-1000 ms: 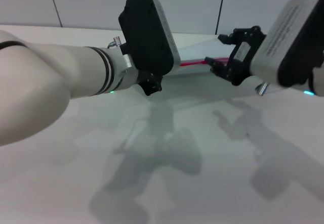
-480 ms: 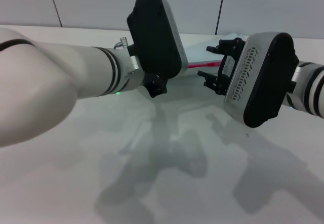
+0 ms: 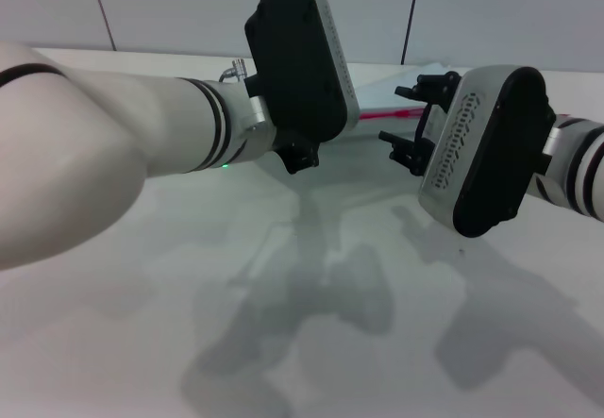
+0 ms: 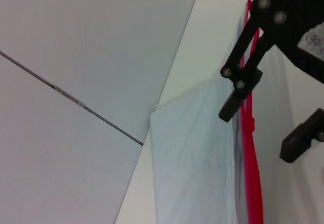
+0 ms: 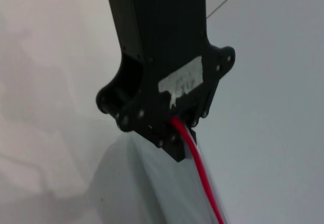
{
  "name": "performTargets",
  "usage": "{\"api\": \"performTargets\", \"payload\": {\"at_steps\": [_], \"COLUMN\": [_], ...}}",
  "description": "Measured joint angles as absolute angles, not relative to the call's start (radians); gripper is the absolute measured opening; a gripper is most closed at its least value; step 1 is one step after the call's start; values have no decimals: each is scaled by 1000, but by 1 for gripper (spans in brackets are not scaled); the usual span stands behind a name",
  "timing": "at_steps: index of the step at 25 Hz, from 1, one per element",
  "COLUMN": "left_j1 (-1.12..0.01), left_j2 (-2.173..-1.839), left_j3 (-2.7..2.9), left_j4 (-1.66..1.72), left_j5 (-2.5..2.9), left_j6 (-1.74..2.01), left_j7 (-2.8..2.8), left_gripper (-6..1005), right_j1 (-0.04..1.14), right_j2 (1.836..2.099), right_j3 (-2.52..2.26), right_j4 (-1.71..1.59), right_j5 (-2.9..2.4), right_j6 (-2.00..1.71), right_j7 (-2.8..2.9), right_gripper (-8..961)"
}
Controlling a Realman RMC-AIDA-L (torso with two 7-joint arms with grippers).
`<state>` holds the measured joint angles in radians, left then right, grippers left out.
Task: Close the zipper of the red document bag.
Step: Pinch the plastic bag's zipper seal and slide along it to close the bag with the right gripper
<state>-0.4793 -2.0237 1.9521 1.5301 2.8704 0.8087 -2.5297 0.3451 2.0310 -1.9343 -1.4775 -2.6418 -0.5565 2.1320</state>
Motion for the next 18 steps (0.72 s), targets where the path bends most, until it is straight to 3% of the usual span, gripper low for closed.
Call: {"api": "performTargets", "payload": {"at_steps": [18], "left_j1": [-462], "left_j2": [-2026], "left_j3": [1937], "left_j4": [1529], "left_j5": [2872], "left_j6": [735], "left_j7": [-2516], "left_gripper": [111], "right_j1": [367], "right_j2": [2031], "right_j3": [-1925], "right_j4": [-1450], "right_j5": [-2643], "right_j6": [-540], "right_j7": [2168], "right_gripper": [406]}}
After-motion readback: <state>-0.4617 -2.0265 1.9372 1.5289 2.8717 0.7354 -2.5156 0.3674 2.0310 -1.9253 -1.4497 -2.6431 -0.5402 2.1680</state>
